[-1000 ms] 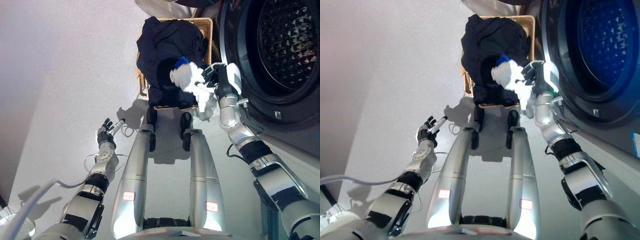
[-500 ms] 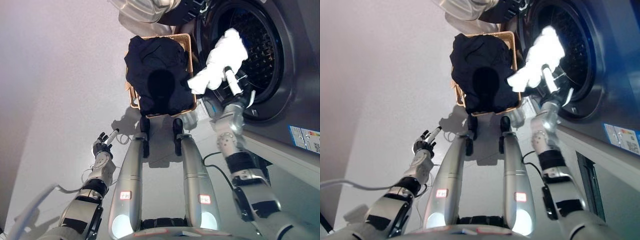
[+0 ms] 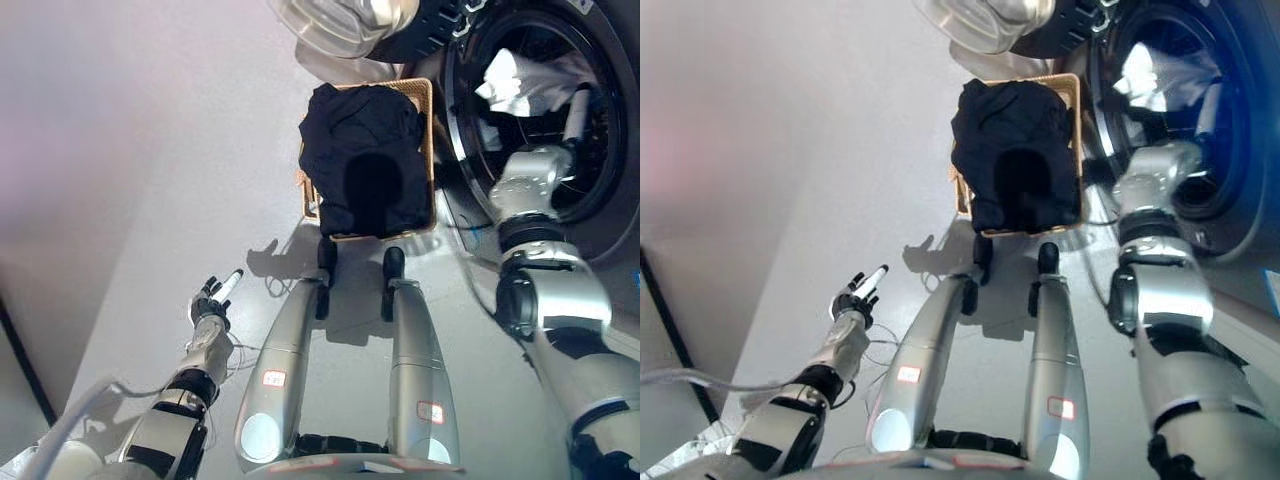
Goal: Put the clothes in the basket into the washing machine.
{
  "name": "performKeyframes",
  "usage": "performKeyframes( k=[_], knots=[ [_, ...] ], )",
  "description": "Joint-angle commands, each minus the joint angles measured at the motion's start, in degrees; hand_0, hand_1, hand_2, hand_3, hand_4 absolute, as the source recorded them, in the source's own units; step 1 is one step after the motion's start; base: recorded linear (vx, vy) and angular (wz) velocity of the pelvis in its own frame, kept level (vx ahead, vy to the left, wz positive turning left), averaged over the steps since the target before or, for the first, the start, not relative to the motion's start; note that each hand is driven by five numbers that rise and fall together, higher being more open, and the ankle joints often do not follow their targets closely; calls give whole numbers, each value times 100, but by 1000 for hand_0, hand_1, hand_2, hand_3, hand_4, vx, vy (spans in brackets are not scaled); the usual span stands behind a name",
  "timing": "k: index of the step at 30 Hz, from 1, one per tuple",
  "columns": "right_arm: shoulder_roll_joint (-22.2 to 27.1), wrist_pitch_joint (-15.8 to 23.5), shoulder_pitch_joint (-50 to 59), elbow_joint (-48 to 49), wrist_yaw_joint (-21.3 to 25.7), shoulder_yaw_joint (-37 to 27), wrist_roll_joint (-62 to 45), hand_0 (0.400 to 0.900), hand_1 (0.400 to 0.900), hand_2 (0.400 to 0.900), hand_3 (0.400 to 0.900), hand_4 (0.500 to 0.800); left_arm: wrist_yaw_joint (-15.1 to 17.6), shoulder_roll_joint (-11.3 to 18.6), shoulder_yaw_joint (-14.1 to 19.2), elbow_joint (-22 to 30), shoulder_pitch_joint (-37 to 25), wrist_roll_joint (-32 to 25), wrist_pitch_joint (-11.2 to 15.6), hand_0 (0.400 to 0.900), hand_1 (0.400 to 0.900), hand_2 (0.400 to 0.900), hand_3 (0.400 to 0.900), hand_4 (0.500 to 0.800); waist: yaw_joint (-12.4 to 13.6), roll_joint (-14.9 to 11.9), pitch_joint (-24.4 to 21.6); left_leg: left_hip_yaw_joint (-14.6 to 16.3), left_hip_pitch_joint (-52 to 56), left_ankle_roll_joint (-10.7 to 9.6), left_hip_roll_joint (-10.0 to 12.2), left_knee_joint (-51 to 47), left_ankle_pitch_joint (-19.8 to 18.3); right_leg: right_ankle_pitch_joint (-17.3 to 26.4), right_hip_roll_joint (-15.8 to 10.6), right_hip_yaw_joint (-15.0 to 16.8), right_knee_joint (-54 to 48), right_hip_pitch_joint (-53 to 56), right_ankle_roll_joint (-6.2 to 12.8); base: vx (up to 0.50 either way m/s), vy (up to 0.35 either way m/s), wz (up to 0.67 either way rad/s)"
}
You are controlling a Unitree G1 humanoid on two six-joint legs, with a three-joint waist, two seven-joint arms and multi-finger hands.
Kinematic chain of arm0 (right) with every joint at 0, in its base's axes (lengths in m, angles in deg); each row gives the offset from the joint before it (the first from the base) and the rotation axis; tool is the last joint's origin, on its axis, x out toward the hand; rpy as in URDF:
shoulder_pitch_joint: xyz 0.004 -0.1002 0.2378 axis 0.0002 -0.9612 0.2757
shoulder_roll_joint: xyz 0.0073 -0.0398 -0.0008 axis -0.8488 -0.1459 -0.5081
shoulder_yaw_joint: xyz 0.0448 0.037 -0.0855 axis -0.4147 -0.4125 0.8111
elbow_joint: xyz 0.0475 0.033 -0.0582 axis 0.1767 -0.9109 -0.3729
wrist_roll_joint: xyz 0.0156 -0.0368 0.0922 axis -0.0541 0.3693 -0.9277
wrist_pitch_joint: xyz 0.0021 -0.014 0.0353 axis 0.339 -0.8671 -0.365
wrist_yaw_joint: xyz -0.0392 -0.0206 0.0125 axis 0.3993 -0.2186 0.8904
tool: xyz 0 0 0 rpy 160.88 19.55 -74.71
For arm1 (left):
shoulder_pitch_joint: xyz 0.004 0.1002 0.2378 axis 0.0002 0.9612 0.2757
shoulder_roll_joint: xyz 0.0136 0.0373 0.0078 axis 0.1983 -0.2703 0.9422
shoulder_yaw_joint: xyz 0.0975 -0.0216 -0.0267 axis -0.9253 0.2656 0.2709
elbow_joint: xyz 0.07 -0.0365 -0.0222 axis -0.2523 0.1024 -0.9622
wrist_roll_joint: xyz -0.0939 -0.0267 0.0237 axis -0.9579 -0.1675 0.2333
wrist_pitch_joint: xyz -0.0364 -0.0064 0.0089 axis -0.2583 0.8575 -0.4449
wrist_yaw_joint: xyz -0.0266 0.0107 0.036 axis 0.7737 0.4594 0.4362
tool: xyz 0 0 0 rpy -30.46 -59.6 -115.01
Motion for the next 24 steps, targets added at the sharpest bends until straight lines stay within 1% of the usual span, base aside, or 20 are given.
performKeyframes(
  k=[1, 3, 8, 11, 13, 14, 15, 16, 17, 19, 21, 24],
  knots=[
    [610, -38, -118, 38, -263, 305, 148, 900, 900, 900, 900, 800, 2, -50, -415, -274, 387, -93, 132, 900, 900, 900, 900, 800, -102, 276, -594, -115, -15, -293, -191, -565, -387, 8, 135, -37, -427, -211, 173, 54, -15, -3],
    [637, -76, -101, -60, -307, 346, 116, 900, 900, 900, 900, 800, -5, -64, -444, -291, 375, -79, 118, 900, 900, 900, 900, 800, -94, 299, -600, -88, 8, -289, -195, -594, -383, 11, 135, -24, -441, -206, 179, 40, -11, -3],
    [466, 12, -236, 104, -349, 363, 119, 900, 900, 900, 900, 800, 9, -131, -535, -250, 320, -74, 122, 900, 900, 900, 900, 800, -138, 297, -584, -80, 51, -285, -196, -631, -367, 12, 164, -13, -461, -161, 177, 19, -5, -2],
    [218, 130, -387, 329, -400, 455, 198, 900, 900, 900, 900, 800, 34, -168, -553, -191, 260, -121, 137, 900, 900, 900, 900, 800, -194, 260, -577, -85, 67, -276, -191, -636, -367, 40, 185, -29, -475, -141, 166, 0, 0, 0],
    [71, 129, -559, 528, -415, 519, 343, 900, 900, 900, 900, 800, 40, -170, -521, -185, 278, -127, 135, 900, 900, 900, 900, 800, -231, 232, -582, -75, 90, -275, -182, -656, -362, 54, 191, -32, -500, -112, 166, -8, 4, -2],
    [-160, 164, -852, 940, -539, 660, 515, 900, 900, 900, 900, 800, 29, -191, -450, -168, 269, -150, 134, 900, 900, 900, 900, 800, -266, 191, -554, -71, 123, -272, -182, -679, -358, 79, 205, -35, -530, -75, 163, -12, 6, -4],
    [-209, 167, -922, 1030, -484, 655, 564, 900, 900, 900, 900, 800, 27, -184, -443, -165, 299, -148, 133, 900, 900, 900, 900, 800, -280, 182, -559, -72, 151, -272, -181, -695, -351, 84, 206, -36, -545, -47, 163, -19, 10, -6],
    [-335, 165, -1127, 1226, -574, 735, 675, 900, 900, 900, 900, 800, 13, -186, -404, -179, 308, -146, 125, 900, 900, 900, 900, 800, -299, 154, -554, -68, 185, -270, -172, -714, -351, 101, 212, -38, -582, -5, 164, -18, 9, -7],
    [-602, 128, -1567, 1653, -778, 848, 824, 900, 900, 900, 900, 800, -13, -201, -302, -225, 311, -155, 101, 900, 900, 900, 900, 800, -346, 98, -542, -64, 246, -267, -158, -742, -347, 125, 218, -52, -636, 68, 161, -25, 15, -9],
    [-944, -15, -2302, 2282, -1061, 1087, 1094, 900, 900, 900, 900, 800, -71, -227, -143, -301, 351, -136, 50, 900, 900, 900, 900, 800, -424, 5, -556, -71, 386, -267, -141, -830, -336, 165, 230, -74, -758, 236, 161, -9, 13, -8],
    [-1218, -116, -2981, 2672, -1259, 1237, 1303, 900, 900, 900, 900, 800, -128, -262, -21, -379, 421, -99, -7, 900, 900, 900, 900, 800, -489, -72, -595, -85, 591, -272, -133, -965, -314, 205, 242, -107, -931, 449, 164, 20, 20, -6],
    [-1532, -397, -4075, 2946, -1484, 1468, 1830, 900, 900, 900, 900, 800, -248, -372, 138, -507, 628, 21, -118, 900, 900, 900, 900, 800, -579, -209, -726, -122, 1069, -281, -114, -1271, -248, 275, 252, -175, -1307, 993, 195, 50, 26, -2]
  ],
)
